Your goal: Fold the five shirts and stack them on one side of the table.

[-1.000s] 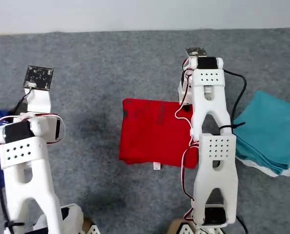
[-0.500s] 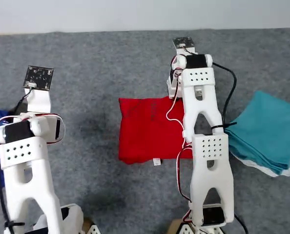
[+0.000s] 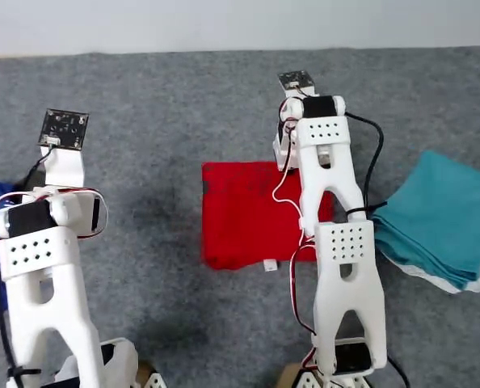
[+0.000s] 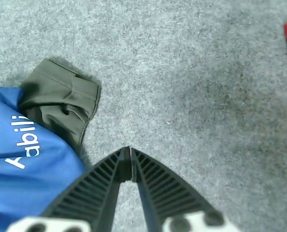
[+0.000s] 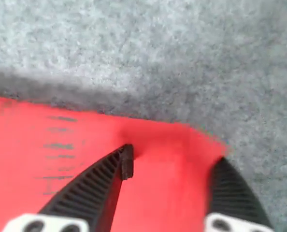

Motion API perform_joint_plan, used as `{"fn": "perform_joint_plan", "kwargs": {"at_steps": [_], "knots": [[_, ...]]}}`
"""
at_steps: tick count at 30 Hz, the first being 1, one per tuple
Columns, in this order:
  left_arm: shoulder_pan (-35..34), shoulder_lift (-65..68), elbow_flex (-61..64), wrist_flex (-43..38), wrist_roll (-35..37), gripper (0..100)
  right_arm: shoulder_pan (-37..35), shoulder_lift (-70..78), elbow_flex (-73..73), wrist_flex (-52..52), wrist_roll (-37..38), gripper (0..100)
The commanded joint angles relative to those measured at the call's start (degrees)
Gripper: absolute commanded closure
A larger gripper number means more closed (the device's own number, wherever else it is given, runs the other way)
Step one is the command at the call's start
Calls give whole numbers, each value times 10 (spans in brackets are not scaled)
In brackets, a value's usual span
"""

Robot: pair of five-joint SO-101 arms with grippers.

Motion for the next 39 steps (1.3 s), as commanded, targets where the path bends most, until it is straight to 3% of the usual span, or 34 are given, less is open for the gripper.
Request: {"fn": "perform_joint_plan", "kwargs": {"at_steps": [1,26,29,35,39], "knots": [[4,-11,-2,-4,-5,995,-10,-73,-31,34,7,696],[4,-11,-2,-4,-5,995,-49,-130,52,60,4,698],[4,-11,-2,-4,-5,995,-52,-132,52,60,4,764],[4,-11,-1,-4,-5,995,-106,-108,52,58,3,992],[4,-12,-1,-4,-5,995,-141,-61,48,47,2,976]]}}
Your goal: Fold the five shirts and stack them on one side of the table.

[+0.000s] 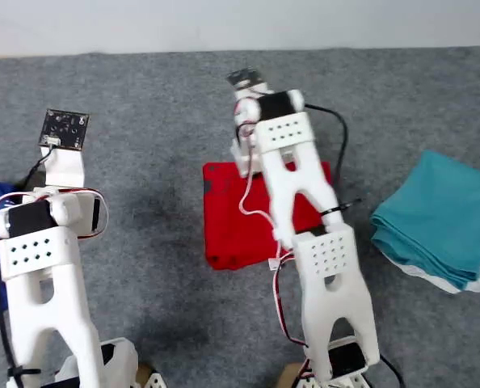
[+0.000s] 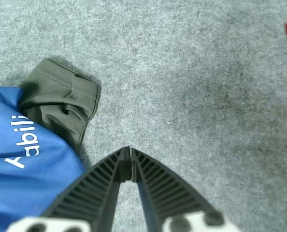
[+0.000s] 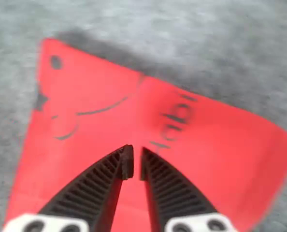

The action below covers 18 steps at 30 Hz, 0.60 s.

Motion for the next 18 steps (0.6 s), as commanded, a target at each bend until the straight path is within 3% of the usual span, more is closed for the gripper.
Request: {"fn": "perform_joint_plan", "kwargs": {"at_steps": [1,11,18], "knots": [[3,-12,-3,-4,-5,995,-26,22,-7,0,1,984],[4,-12,-3,-4,-5,995,-93,66,-9,-80,2,989],[4,-14,-3,-4,-5,995,-88,67,-128,3,4,989]]}}
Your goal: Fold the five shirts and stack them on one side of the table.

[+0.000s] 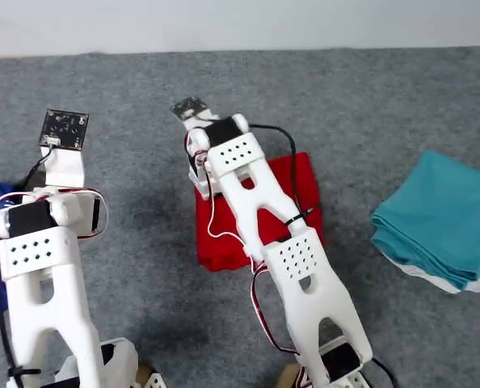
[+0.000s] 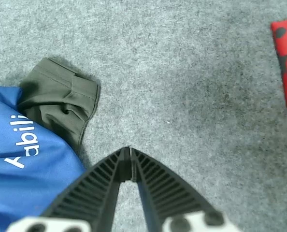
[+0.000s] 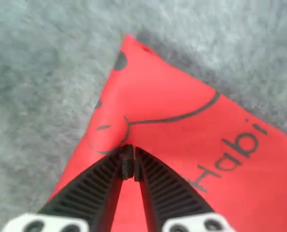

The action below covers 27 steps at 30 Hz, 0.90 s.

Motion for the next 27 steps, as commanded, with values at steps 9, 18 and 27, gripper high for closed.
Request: {"fn": "perform_joint_plan", "kwargs": {"at_steps": [9,18,27], "knots": [[4,-16,-4,-4,-5,995,43,-89,28,58,3,989],[4,-12,-4,-8,-5,995,-40,-204,270,45,-2,988],[4,-12,-4,-7,-5,995,-89,-131,275,-5,-34,988]]}}
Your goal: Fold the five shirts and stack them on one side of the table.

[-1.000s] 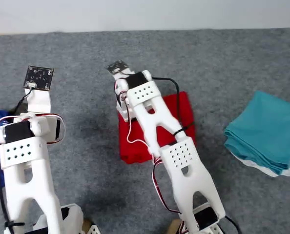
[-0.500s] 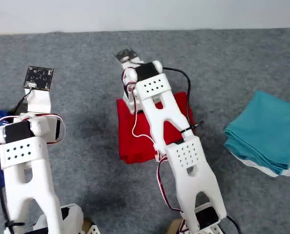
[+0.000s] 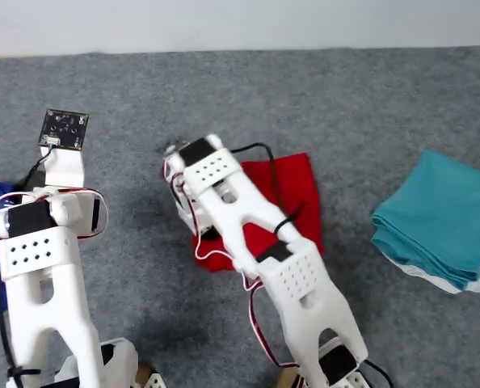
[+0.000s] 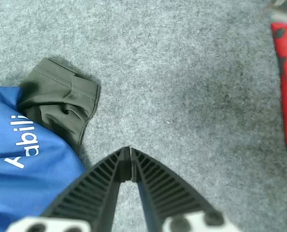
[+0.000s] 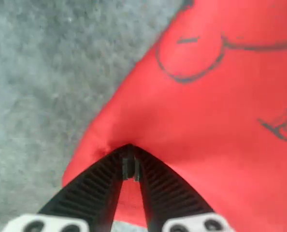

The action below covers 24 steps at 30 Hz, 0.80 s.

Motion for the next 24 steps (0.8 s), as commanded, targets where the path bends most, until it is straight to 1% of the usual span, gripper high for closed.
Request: {"fn": "perform_joint_plan", "kwargs": {"at_steps": [1,7,12,14,19,21,24], "knots": [[4,-12,-4,-7,-5,995,-14,-11,-18,7,-7,988],[4,-12,-4,-8,-5,995,23,-78,-78,58,-5,989],[4,-12,-4,-8,-5,995,89,-125,-78,60,-5,974],[4,-12,-4,-8,-5,995,119,-125,-78,60,-8,913],[4,-11,-3,-8,-5,995,178,-103,-82,52,-77,682],[4,-11,-3,-8,-5,995,189,-85,-82,40,-108,635],[4,-11,-3,-8,-5,995,193,-56,-82,25,-137,624]]}}
